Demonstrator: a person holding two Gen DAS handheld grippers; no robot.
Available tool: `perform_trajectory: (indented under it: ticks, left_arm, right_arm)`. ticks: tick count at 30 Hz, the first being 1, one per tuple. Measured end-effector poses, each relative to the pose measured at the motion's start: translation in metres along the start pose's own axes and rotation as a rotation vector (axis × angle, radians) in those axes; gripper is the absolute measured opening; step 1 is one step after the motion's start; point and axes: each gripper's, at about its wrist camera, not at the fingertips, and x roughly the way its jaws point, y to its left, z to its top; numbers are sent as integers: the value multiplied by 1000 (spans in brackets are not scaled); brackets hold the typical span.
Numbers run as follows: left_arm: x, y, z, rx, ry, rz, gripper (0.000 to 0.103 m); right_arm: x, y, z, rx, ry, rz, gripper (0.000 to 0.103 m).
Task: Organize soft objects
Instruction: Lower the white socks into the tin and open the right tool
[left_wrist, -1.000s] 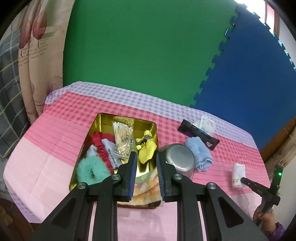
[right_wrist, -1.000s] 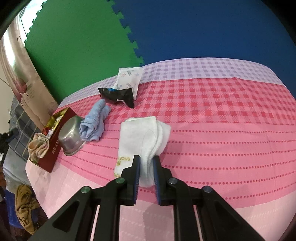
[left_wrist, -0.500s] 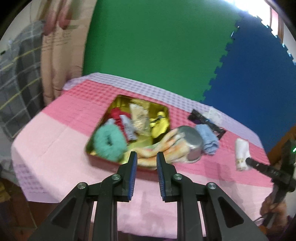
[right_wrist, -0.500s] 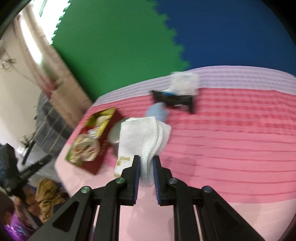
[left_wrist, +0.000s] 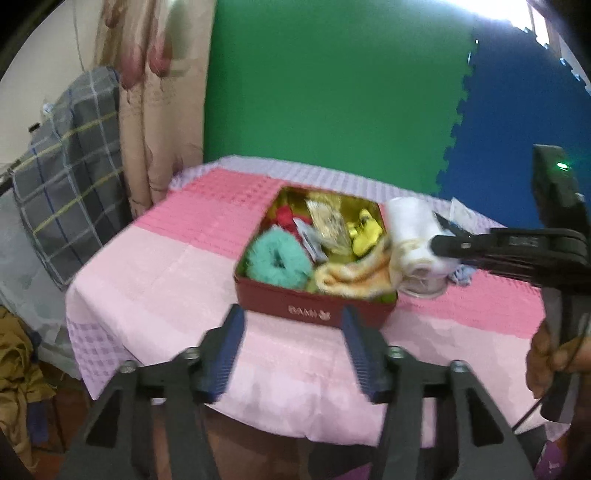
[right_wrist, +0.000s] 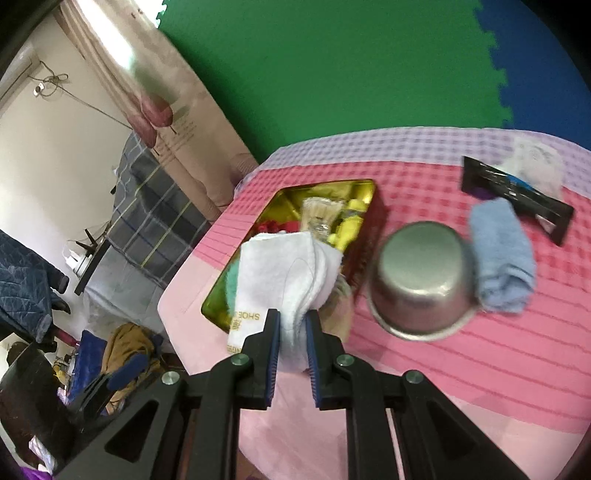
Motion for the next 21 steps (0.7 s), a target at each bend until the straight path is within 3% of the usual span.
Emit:
perform_trajectory:
  ticks: [4,16,21]
  left_arm:
    - [-7,5,2,-2,-54,16,61]
    - [7,16,5,-21,2,19,61]
    - [14,14,4,-10,29,44,68]
  right_arm:
    - [41,5,33,11,20,-12,14]
    - [128,27,95,-64,78,-98,14]
    - [166,29,112,-92,129,-141,14]
